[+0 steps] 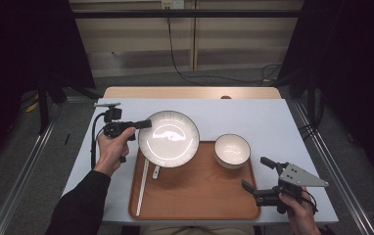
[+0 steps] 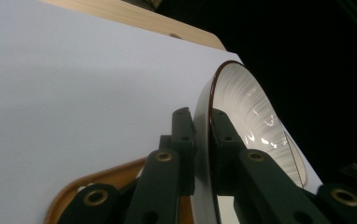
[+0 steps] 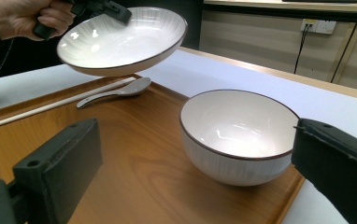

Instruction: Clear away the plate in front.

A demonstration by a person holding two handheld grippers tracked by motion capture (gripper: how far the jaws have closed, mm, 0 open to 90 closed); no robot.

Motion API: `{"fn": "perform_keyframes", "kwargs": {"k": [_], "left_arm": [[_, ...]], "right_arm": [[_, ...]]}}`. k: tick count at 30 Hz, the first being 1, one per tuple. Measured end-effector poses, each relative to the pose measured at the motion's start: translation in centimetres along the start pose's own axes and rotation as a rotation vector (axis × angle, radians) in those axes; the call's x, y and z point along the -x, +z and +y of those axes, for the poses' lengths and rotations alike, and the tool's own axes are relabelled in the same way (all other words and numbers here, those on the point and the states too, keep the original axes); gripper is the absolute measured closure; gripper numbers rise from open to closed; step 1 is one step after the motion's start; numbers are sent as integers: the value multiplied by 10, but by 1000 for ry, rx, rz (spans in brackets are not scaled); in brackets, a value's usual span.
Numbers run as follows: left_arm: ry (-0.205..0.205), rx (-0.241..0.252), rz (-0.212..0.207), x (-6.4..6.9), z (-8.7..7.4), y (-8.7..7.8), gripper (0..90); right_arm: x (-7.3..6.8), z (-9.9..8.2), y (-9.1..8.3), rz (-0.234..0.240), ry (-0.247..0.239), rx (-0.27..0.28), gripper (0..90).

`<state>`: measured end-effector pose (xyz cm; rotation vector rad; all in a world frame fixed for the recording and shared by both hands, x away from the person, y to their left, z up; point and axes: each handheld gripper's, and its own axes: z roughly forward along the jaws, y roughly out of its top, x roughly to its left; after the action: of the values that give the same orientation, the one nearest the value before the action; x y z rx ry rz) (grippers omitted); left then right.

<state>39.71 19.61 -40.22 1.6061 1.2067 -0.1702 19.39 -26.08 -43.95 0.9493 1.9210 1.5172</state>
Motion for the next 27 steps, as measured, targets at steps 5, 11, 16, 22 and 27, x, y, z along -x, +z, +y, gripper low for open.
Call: {"fn": "perform_keyframes", "kwargs": {"k": [5, 11, 16, 22, 27], "left_arm": [[32, -34, -53, 7, -14, 3, 830], [42, -72, -84, 16, -26, 8, 829], [51, -107, -95, 22, -36, 15, 830], [69, -172, -106, 24, -50, 24, 831], [94, -202, -114, 31, -58, 30, 830]], "right_arm": [[-2, 1, 0, -1, -2, -4, 17], [-3, 1, 0, 2, -4, -5, 17], [-2, 1, 0, 2, -7, -3, 17], [-2, 0, 0, 4, -10, -5, 17], [-2, 0, 1, 7, -12, -6, 17]]}}
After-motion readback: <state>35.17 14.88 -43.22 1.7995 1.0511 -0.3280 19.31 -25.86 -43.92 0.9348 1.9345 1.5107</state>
